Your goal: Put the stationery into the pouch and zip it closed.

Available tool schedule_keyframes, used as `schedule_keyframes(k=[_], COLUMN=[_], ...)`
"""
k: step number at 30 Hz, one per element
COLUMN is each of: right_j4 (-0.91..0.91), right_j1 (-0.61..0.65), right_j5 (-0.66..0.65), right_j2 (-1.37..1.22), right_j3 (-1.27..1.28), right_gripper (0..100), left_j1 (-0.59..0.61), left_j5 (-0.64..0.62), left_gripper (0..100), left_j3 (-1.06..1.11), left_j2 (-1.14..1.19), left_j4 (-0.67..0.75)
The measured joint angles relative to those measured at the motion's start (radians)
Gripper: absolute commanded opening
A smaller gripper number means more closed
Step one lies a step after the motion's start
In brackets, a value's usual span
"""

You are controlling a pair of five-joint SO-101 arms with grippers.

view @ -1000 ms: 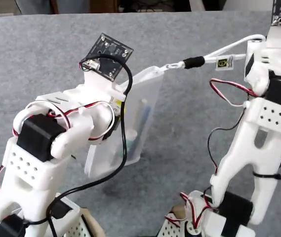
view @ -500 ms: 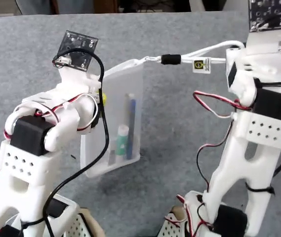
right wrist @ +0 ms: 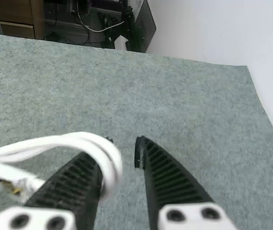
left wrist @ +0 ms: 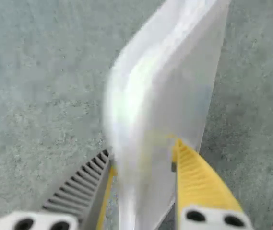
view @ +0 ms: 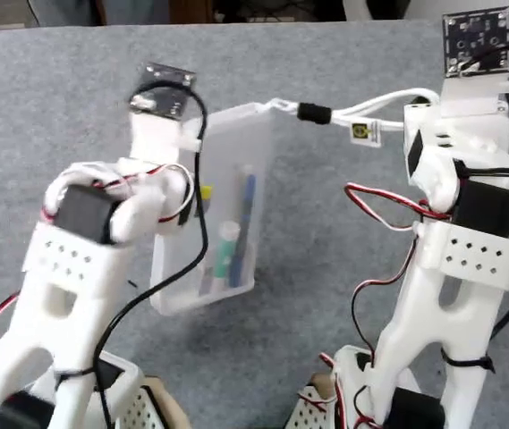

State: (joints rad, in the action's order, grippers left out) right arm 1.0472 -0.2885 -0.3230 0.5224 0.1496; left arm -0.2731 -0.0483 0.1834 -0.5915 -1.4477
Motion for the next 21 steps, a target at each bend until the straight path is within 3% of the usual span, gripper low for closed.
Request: schedule_keyframes(k=[6, 21], right_j4=[0.000, 0.037], right_j1=[0.046, 0.127], right_j5=[0.000, 0.000], right_j2=[0.000, -0.002], right_j3=[0.005, 0.008], right_gripper=[17.1, 17.2], left_j1=[0.003, 0.008], left_j5=[0.000, 0.000], left_gripper=[20, 20], left_j3=[0.000, 0.000], left_j2=[0.002, 0.003], left_j4=[0.015, 0.052])
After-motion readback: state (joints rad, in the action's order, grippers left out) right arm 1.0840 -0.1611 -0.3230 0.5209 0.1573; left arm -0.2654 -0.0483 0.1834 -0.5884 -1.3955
